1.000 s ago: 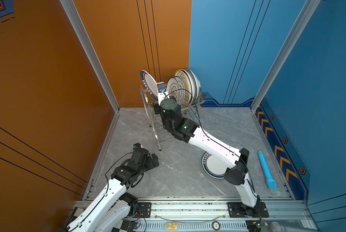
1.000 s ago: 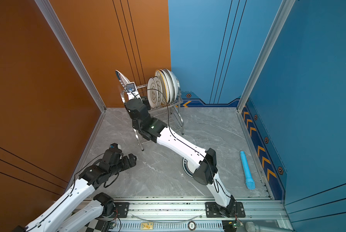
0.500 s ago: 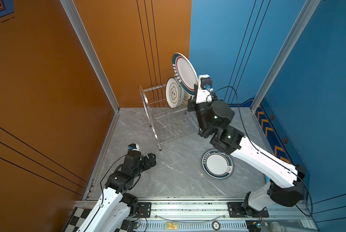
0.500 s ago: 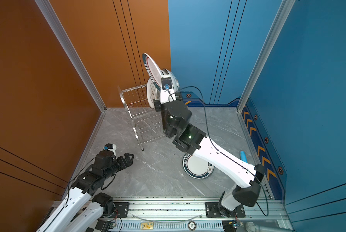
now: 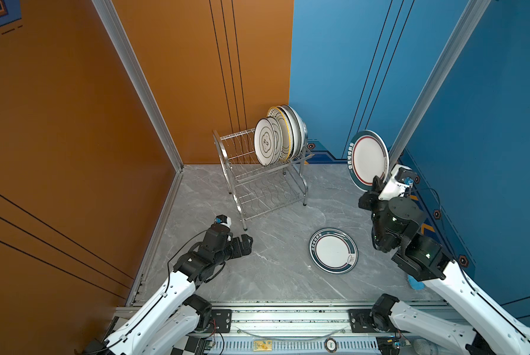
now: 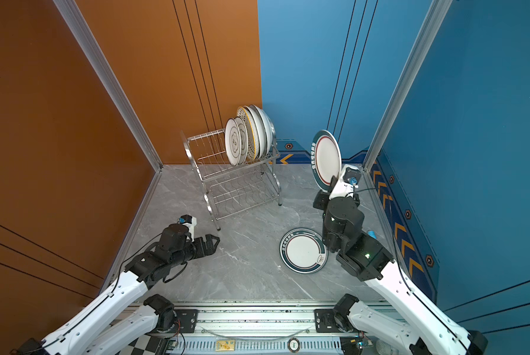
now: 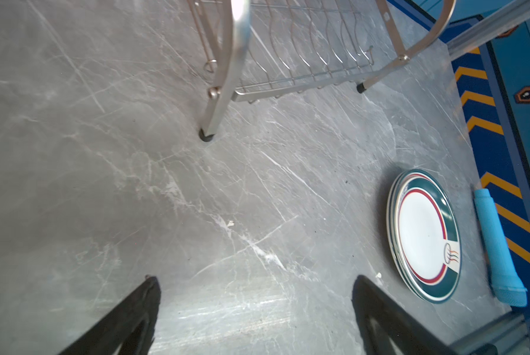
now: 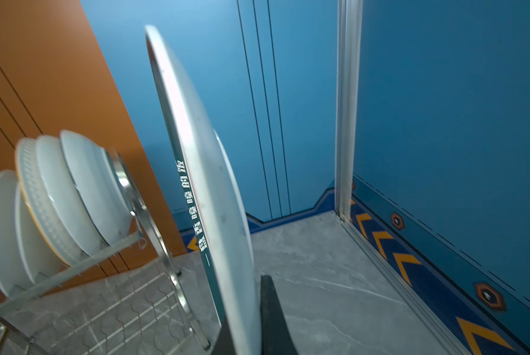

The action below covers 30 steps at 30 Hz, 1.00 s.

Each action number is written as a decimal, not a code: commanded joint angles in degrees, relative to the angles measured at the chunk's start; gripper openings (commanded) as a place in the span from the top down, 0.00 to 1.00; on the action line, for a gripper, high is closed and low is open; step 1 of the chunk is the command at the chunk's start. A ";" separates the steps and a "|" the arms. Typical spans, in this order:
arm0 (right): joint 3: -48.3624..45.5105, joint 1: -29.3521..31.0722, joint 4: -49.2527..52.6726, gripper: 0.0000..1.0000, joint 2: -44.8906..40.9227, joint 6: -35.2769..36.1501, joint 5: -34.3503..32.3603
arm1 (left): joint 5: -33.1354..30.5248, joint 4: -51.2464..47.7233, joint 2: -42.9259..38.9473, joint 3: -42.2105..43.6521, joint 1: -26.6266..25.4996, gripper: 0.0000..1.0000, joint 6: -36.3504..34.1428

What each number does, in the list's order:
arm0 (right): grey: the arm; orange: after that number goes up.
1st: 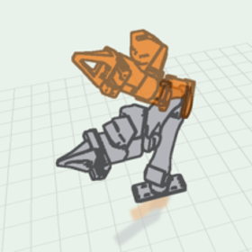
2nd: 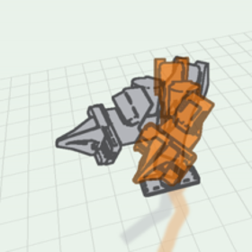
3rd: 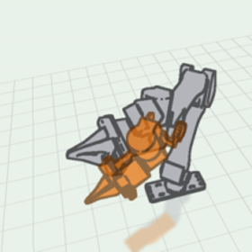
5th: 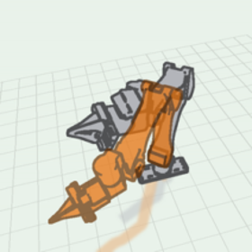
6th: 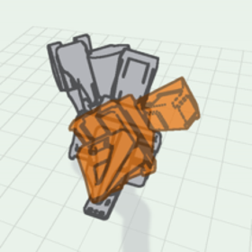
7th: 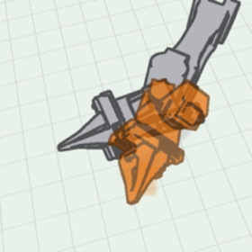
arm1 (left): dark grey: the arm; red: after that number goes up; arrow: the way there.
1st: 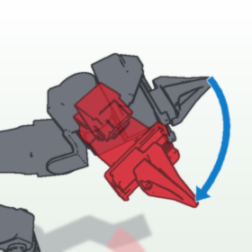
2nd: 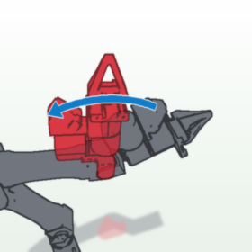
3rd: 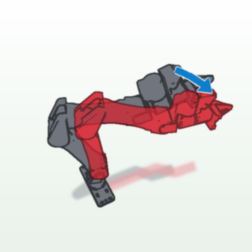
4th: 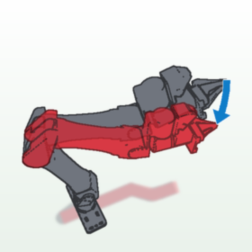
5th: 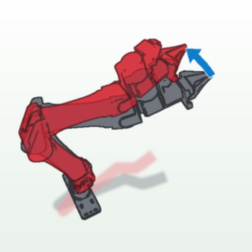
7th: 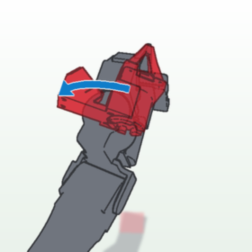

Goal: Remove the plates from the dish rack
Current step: 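Swing the held plate away from the rack and lower it beside the stack, then grasp the plate rim with the left gripper while the right gripper holds it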

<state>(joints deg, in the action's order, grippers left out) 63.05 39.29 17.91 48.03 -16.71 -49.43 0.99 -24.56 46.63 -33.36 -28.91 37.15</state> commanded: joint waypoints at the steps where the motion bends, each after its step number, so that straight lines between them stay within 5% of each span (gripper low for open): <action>1: -2.13 -4.38 17.51 0.98 -3.52 -14.25 9.01 | -2.53 2.99 2.93 -2.63 -3.87 0.02 -1.46; 10: -13.92 -15.88 22.59 1.00 -9.85 -20.24 43.87 | -2.11 12.08 13.24 -4.62 -12.54 0.02 0.00; 20: -28.96 -20.25 3.56 1.00 -9.14 -29.00 71.02 | 5.87 24.26 21.56 -6.34 -16.97 0.00 2.17; 30: -38.42 -19.70 -20.10 1.00 -1.94 -40.13 81.90 | 11.86 30.69 25.51 -7.16 -16.55 0.05 3.62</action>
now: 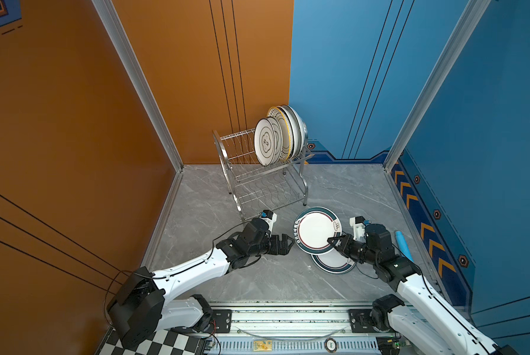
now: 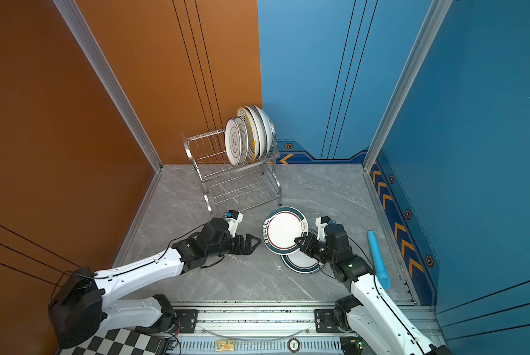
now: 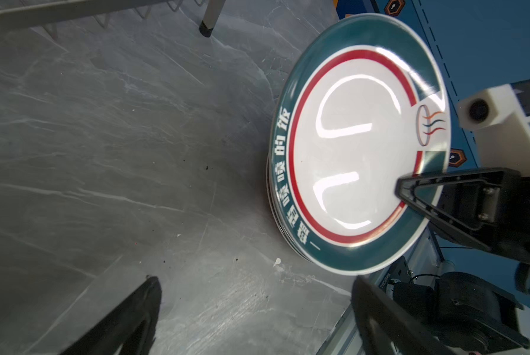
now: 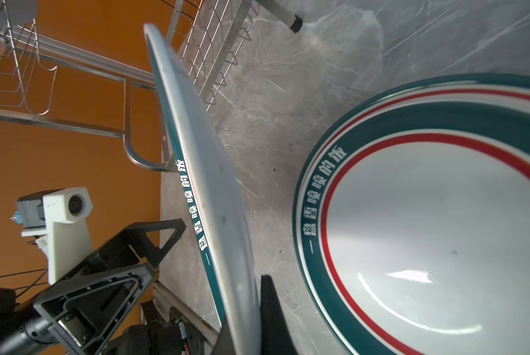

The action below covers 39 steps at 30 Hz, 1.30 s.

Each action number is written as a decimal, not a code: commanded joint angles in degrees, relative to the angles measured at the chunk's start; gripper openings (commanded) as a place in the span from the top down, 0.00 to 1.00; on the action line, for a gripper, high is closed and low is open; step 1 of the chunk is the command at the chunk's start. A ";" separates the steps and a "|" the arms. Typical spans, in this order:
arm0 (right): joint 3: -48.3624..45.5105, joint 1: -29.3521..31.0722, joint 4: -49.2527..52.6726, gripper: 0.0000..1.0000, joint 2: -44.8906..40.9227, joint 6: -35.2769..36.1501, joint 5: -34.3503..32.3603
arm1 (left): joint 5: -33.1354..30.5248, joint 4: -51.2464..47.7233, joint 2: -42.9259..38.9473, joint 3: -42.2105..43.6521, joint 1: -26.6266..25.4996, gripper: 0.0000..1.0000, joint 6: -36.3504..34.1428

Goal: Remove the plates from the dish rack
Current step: 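Grasp the plate rim with the left gripper while the right gripper holds it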

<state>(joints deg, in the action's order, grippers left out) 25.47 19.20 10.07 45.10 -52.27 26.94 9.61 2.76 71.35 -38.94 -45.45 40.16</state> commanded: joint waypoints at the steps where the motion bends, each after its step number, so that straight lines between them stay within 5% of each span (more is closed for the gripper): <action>1: -1.26 0.70 -13.19 1.00 1.62 -4.88 5.51 | 3.58 3.79 1.18 -1.71 0.21 0.06 0.77; 11: -3.15 2.36 -20.80 1.00 4.20 -8.37 7.49 | 7.21 7.64 4.53 -2.94 2.28 0.22 2.19; 23: -4.10 5.49 -25.65 0.99 8.02 -8.99 7.15 | 10.44 13.93 7.10 -2.88 2.74 0.57 5.28; 29: -3.95 5.74 -25.57 0.89 8.24 -8.73 6.62 | 11.81 13.94 8.92 -3.53 2.75 0.80 5.28; 35: -3.94 5.73 -26.15 0.76 8.60 -8.55 6.90 | 12.44 13.95 10.22 -4.28 1.88 0.91 4.83; 39: -3.94 5.07 -25.77 0.58 8.09 -8.59 6.72 | 12.91 13.96 10.91 -4.66 1.42 0.96 5.18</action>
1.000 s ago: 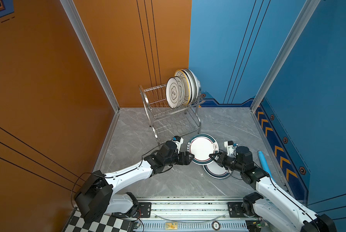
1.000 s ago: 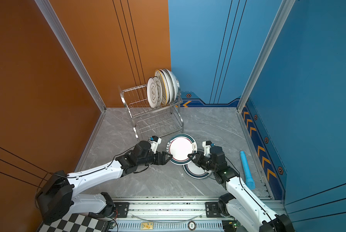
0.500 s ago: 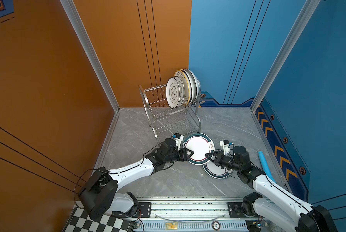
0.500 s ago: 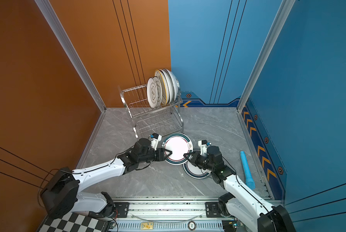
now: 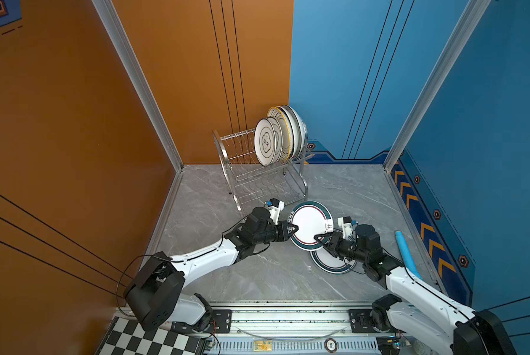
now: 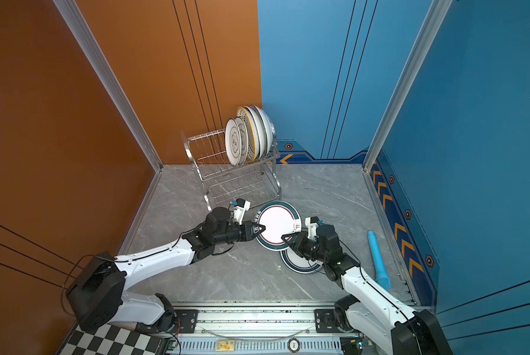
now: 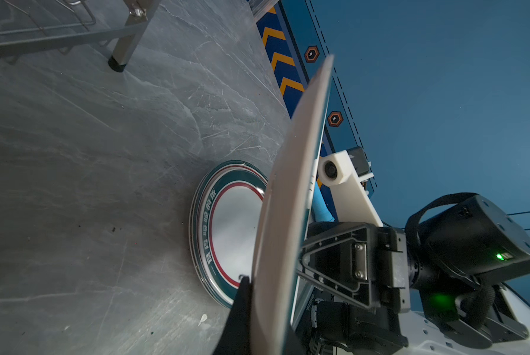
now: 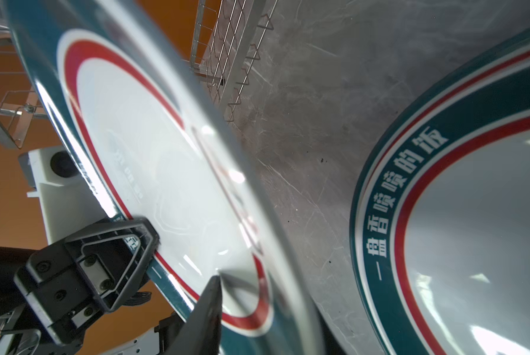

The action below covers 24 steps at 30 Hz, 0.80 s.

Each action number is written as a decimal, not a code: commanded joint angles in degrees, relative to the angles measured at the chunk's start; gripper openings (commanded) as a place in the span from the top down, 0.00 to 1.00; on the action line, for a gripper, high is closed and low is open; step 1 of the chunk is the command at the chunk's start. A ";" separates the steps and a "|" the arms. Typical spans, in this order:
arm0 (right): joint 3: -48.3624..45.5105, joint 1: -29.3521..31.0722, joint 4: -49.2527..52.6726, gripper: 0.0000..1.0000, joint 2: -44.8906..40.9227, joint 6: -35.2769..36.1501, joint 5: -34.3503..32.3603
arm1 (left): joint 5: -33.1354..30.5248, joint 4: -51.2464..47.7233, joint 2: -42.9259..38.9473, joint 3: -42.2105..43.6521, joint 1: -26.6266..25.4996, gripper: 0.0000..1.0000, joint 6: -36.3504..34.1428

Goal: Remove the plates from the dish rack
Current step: 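Grasp the plate rim with the left gripper while the right gripper holds it, then lay the plate flat on the stack with the left gripper while the right releases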

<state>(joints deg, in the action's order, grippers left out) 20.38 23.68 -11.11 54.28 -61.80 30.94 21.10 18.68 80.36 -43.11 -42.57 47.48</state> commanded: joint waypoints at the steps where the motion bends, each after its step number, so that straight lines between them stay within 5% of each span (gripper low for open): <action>1: 1.20 0.20 -4.36 0.53 -1.32 0.89 2.69 | 1.31 -1.98 2.06 -0.50 -1.50 0.98 -1.91; 9: 5.25 -3.64 12.95 0.00 -7.84 7.26 -1.75 | 2.36 -2.00 3.23 -1.44 -1.30 1.00 0.48; 17: 14.90 -8.34 43.35 0.00 -16.74 17.37 -24.34 | 2.43 -4.24 5.13 -3.91 -2.92 1.00 2.46; 21: 17.48 -9.62 50.54 0.00 -20.36 17.31 -39.11 | 1.53 -6.47 7.44 -6.04 -4.64 1.00 2.53; 24: 17.28 -12.34 51.28 0.00 -22.19 17.59 -40.38 | 1.77 -6.46 9.52 -7.57 -5.80 1.00 2.70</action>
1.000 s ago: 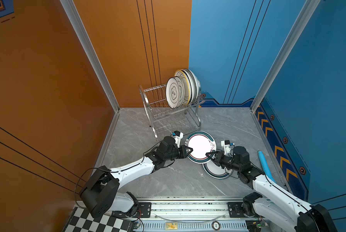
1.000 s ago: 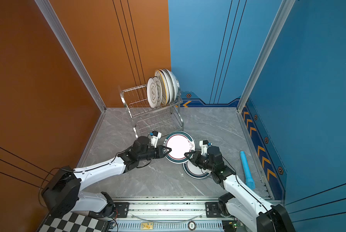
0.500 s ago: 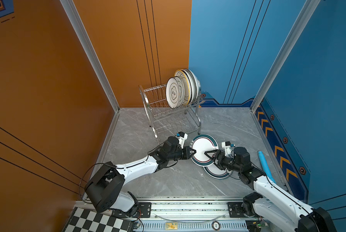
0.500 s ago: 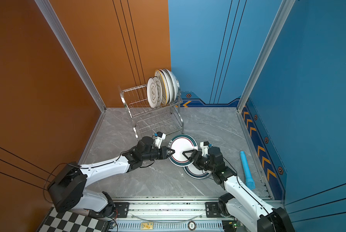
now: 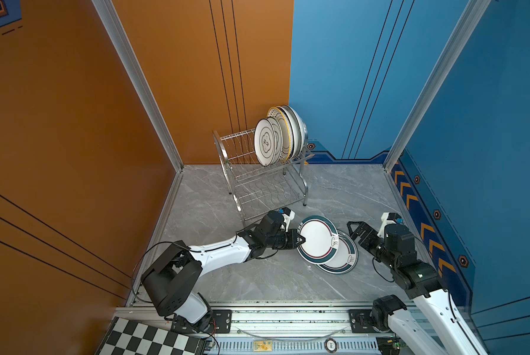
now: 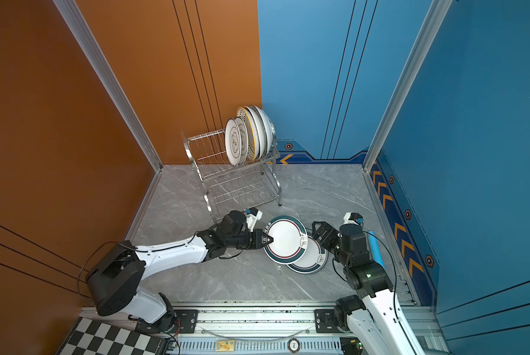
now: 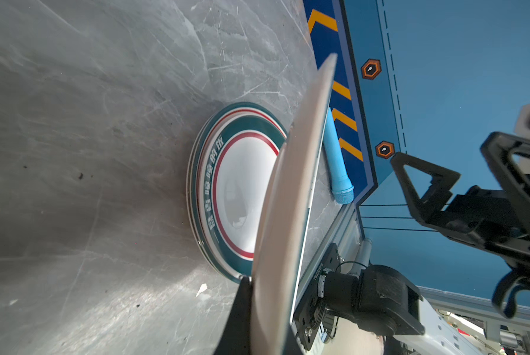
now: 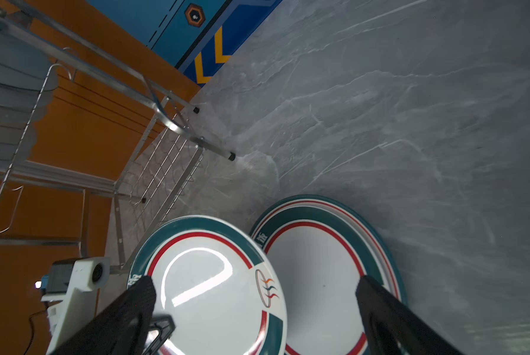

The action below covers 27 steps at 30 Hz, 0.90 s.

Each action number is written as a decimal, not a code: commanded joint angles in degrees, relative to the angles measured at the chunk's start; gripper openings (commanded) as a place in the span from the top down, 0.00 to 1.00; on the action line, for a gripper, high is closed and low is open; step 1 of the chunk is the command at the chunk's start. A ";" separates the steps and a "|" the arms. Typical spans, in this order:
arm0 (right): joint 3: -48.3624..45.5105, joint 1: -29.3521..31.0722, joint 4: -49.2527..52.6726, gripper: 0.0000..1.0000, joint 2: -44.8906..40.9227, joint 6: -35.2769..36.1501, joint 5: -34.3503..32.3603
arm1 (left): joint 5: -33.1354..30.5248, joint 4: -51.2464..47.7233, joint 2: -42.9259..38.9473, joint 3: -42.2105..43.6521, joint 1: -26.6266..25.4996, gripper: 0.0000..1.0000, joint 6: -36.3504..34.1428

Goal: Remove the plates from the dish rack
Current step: 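Lay the plate flat on the stack with the left gripper while the right releases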

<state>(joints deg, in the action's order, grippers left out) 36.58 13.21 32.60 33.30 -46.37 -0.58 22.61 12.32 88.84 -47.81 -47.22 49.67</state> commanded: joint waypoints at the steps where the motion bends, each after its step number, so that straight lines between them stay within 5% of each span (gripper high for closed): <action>1: 0.96 -2.92 7.50 0.00 -1.32 2.29 -8.12 | 0.42 -0.21 1.65 -3.40 -1.39 1.00 0.52; 16: -1.47 -7.85 7.55 0.00 -4.03 3.42 -4.39 | 2.19 -4.84 12.67 -10.81 -3.55 1.00 1.22; 27: -2.69 -7.91 7.21 0.00 -6.39 3.28 -3.37 | 0.72 -11.53 15.93 -15.62 -3.97 0.86 0.21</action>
<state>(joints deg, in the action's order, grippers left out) 34.63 5.61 38.59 27.59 -44.29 -4.32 23.20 4.38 103.94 -61.25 -50.39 50.92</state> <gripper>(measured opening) 0.999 0.125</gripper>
